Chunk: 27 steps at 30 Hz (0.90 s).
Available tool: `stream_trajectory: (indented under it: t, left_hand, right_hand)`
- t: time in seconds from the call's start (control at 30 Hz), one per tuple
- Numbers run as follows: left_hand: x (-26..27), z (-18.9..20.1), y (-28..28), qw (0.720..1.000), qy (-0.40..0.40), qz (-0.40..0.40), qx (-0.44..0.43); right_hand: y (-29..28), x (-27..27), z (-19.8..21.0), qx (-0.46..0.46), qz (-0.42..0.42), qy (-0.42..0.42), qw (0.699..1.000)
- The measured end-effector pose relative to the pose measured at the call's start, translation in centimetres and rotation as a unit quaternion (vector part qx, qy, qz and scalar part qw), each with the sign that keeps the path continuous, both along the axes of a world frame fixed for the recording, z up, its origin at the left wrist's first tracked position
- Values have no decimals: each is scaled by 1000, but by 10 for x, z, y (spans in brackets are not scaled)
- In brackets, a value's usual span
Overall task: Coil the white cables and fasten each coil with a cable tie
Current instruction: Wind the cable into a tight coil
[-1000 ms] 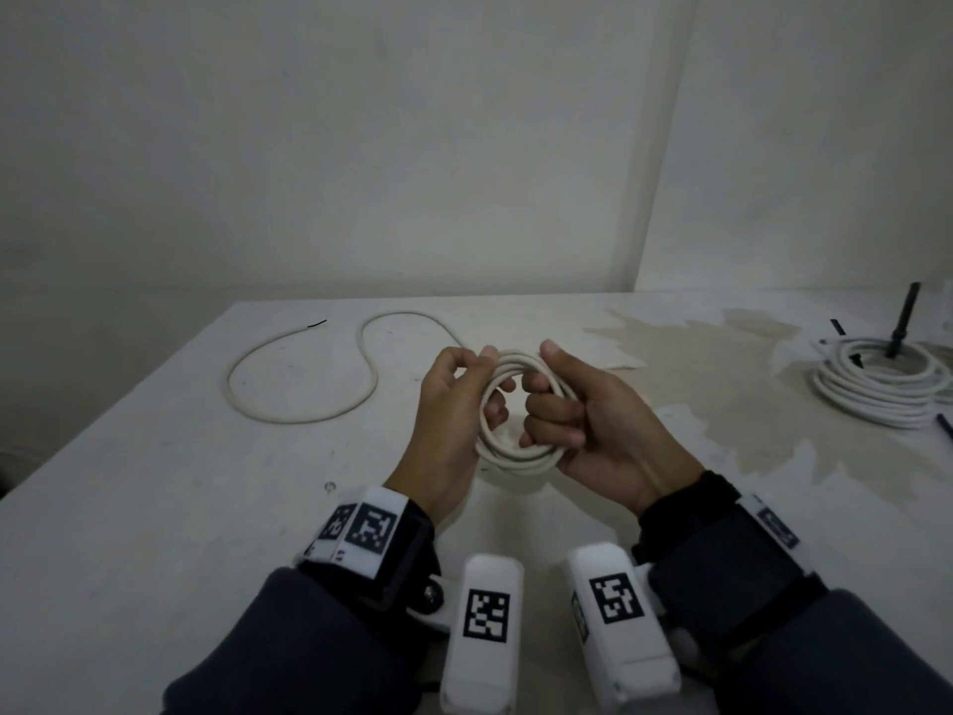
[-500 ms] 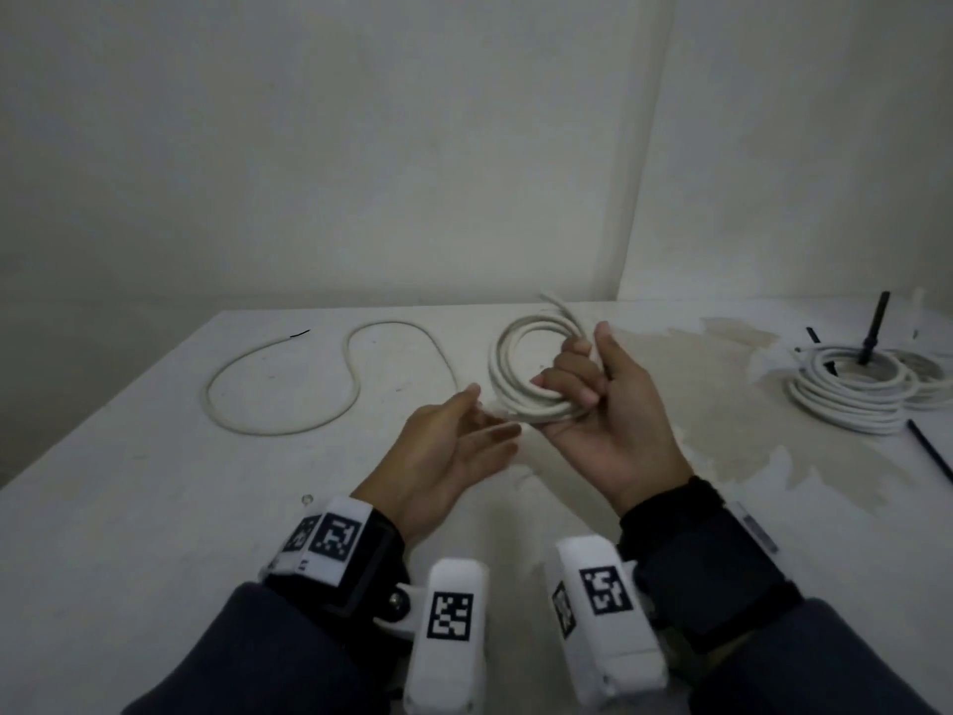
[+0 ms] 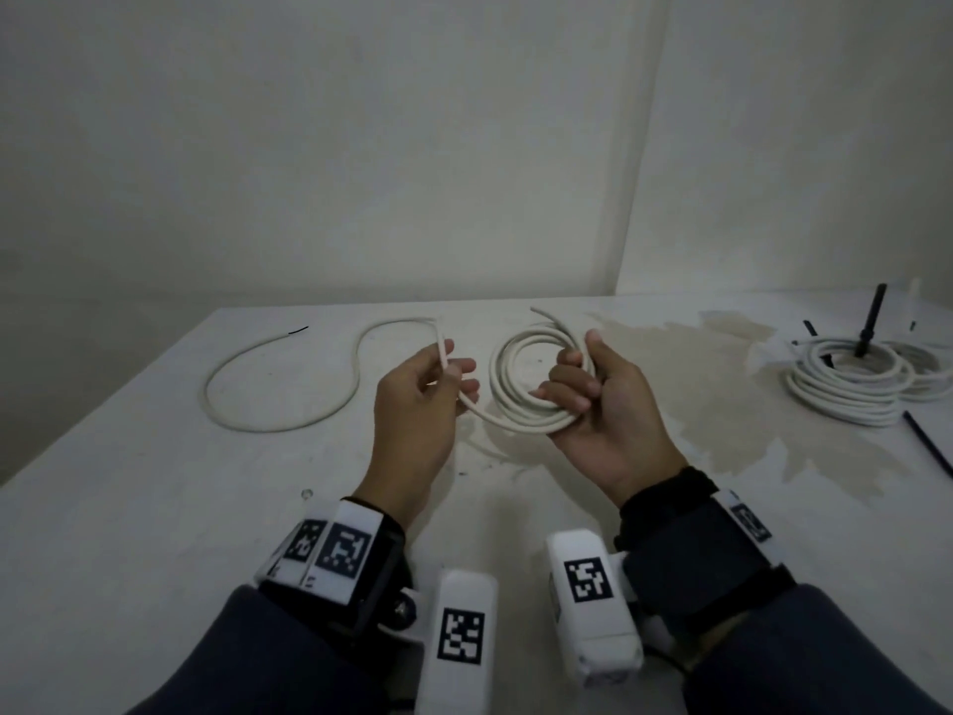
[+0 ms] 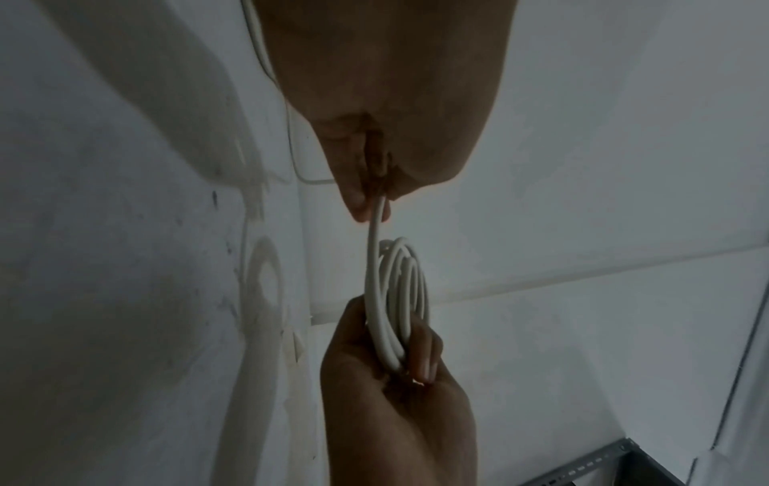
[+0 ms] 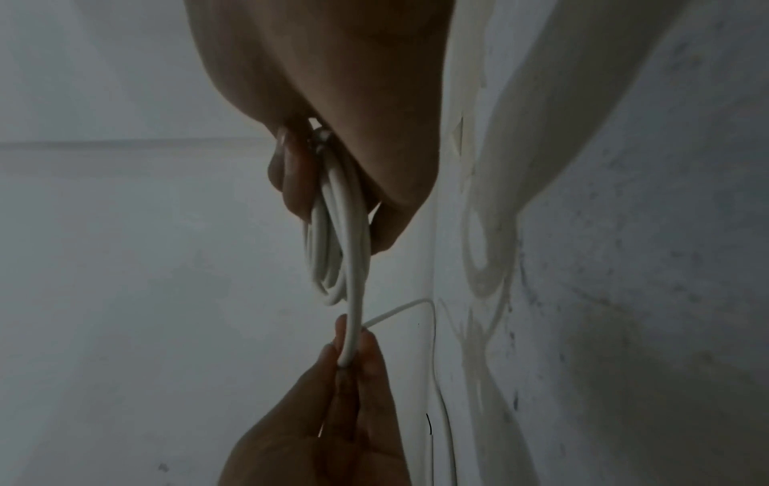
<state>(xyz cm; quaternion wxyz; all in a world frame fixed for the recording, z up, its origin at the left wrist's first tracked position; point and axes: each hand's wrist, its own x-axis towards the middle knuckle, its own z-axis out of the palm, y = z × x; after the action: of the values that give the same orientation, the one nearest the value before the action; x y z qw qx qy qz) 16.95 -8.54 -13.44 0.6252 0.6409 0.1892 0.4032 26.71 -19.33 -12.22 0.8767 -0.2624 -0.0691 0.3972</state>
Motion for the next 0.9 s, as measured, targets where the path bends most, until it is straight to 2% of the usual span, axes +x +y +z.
stream_trajectory:
  t: [0.13,0.27,0.43,0.67,0.8,0.9]
  left_hand:
    - [-1,1,0,1000,-8,-20,9]
    - [-5,3,1,998,-23,-52,-7]
    - [-4,3,-1,995,-41,-83,-43]
    - [-6,2,-3,986,-19,-159,-50]
    - [-3,1,-4,981,-31,-164,-101]
    - [-1,3,-5,980,-33,-153,-120]
  right_hand:
    - [1,-4,-4,3,24,16,1000]
    - [3,-7,-4,-27,68,-19,997]
    - [2,-8,-1,-51,82,-37,995]
    - [0,-9,1,-55,116,-51,990]
    - [3,-11,-3,-91,83,-76,989]
    - [5,-14,-4,-82,40,-111,990]
